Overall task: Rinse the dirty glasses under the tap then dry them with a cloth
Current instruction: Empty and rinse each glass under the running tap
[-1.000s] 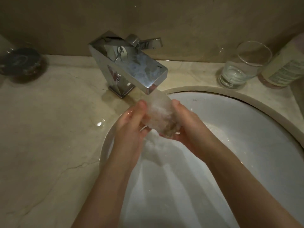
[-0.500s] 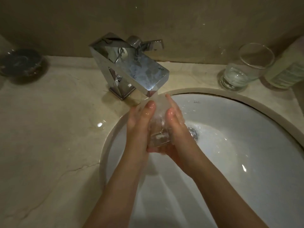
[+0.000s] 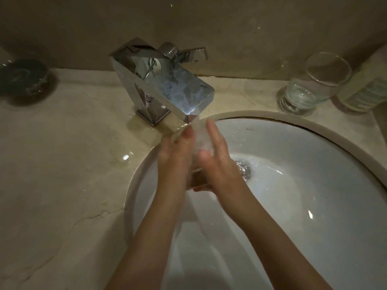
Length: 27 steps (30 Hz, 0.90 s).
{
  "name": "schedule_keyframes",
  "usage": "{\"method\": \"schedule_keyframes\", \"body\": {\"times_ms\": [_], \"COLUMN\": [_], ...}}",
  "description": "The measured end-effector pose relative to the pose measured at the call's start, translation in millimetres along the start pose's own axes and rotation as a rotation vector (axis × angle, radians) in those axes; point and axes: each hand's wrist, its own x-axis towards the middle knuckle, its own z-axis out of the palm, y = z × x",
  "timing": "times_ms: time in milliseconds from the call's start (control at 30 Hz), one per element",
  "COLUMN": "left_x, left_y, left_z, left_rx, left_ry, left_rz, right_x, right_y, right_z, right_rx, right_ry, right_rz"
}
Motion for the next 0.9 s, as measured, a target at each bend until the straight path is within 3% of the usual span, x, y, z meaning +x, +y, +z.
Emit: {"method": "schedule_keyframes", "body": {"times_ms": [67, 133, 233, 300, 433, 500, 567, 733, 900], "left_x": [-1, -2, -4, -4, -6, -7, -9, -9, -6], "left_y": [1, 0, -3, -4, -3, 1, 4, -1, 1], "left_z": [1, -1, -4, -6, -2, 0, 0, -9, -7], "left_rx": [0.094, 0.119, -0.103, -0.189, 0.005, 0.029, 0.020, -0.160, 0.049], "left_ry": [0.057, 0.017, -0.108, -0.144, -0.088, -0.055, -0.104, -0.228, -0.107], "left_rz": [0.099, 0.095, -0.062, -0.125, 0.033, 0.122, 0.121, -0.159, 0.048], "right_x": [-1, -2, -4, -5, -7, -11, -12, -7, -6], "right_y": [3, 1, -5, -4, -3, -3, -6, -4, -4], "right_z": [0, -1, 0, -1, -2, -3, -3, 1, -2], "right_rx": [-0.120, -0.070, 0.241, 0.311, -0.150, -0.255, -0.159, 0.268, -0.153], "right_ry": [-0.014, -0.025, -0.040, -0.042, -0.006, 0.003, -0.002, -0.052, 0.002], "right_rz": [-0.056, -0.040, 0.061, 0.076, -0.050, -0.094, -0.089, 0.028, -0.075]}}
